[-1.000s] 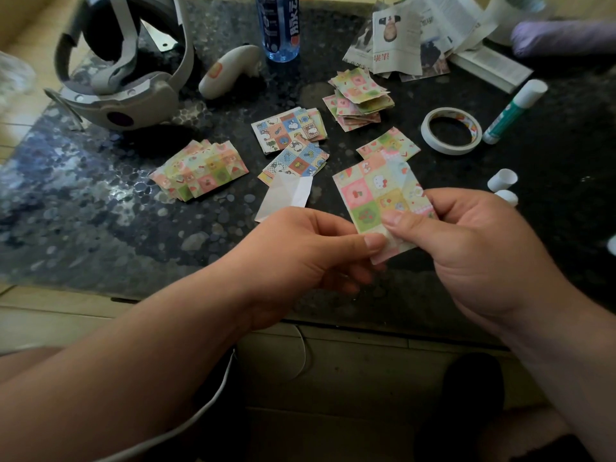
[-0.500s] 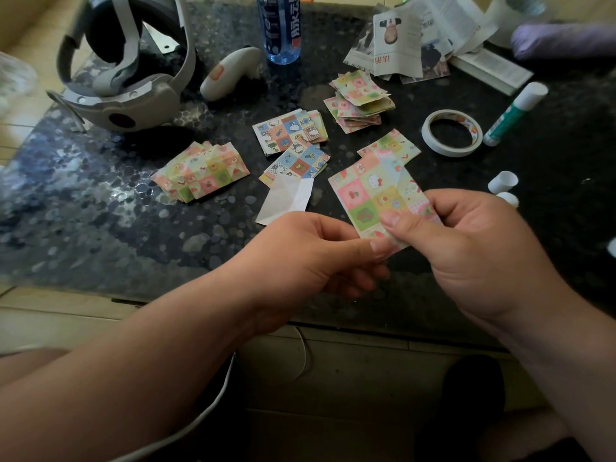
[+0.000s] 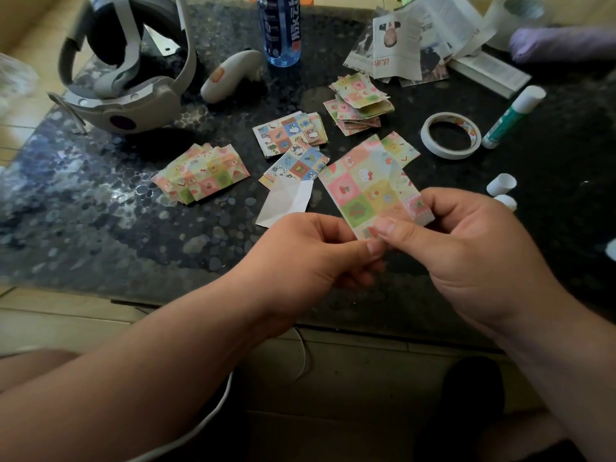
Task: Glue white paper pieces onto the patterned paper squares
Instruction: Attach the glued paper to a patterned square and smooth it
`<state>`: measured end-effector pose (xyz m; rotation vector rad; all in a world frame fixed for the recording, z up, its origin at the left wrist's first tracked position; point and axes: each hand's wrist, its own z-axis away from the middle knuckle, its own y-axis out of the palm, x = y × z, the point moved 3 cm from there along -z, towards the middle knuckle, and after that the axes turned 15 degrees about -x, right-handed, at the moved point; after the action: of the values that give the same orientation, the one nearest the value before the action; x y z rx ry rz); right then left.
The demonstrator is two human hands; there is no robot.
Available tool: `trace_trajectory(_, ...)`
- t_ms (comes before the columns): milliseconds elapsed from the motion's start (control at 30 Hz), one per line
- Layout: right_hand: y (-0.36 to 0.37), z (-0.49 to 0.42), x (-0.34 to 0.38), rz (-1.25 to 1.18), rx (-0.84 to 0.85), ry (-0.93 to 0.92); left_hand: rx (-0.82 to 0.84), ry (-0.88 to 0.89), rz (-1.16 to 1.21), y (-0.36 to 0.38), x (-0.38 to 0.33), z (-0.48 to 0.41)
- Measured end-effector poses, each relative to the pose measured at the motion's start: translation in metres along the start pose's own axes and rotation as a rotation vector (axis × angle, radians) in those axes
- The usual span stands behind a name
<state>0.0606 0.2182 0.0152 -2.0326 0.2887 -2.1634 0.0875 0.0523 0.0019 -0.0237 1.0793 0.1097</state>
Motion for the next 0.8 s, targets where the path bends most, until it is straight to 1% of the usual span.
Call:
trace_trajectory(67, -0.0002, -0.0006, -0.0003, -0.006, -0.006, 0.005, -0.007, -0.010, 0.027, -0.0004, 0.0021, -0.0009)
trace_trajectory(233, -0.0003, -0.0029, -0.0005, -0.029, 0.013, 0.047, 0.056, -0.084, 0.054, -0.0002, 0.0029, -0.0002)
trace_trajectory(333, -0.0005, -0.0049, -0.0007, -0.103, 0.041, 0.116, 0.023, -0.067, 0.057, -0.0036, 0.0035, -0.0028)
trace_trajectory(433, 0.0005, -0.0052, -0.0010, -0.112, 0.061, 0.131, -0.020, -0.050, 0.048, -0.0065, 0.0033, -0.0057)
trace_trajectory(533, 0.0000, -0.0038, -0.0009, -0.091, 0.050, 0.113, -0.029, -0.037, 0.043, -0.0053, 0.0028, -0.0052)
trace_trajectory(600, -0.0018, -0.0026, 0.0009, -0.020, 0.037, 0.063, -0.050, -0.002, 0.023, -0.0053, 0.0024, -0.0054)
trace_trajectory(700, -0.0044, 0.0001, 0.0049, 0.095, 0.003, -0.011, -0.093, 0.058, -0.032, -0.0065, 0.0011, -0.0046)
trace_trajectory(800, -0.0043, 0.0016, 0.0080, 0.119, 0.013, -0.034, -0.100, 0.127, -0.138, -0.0064, -0.0006, 0.0001)
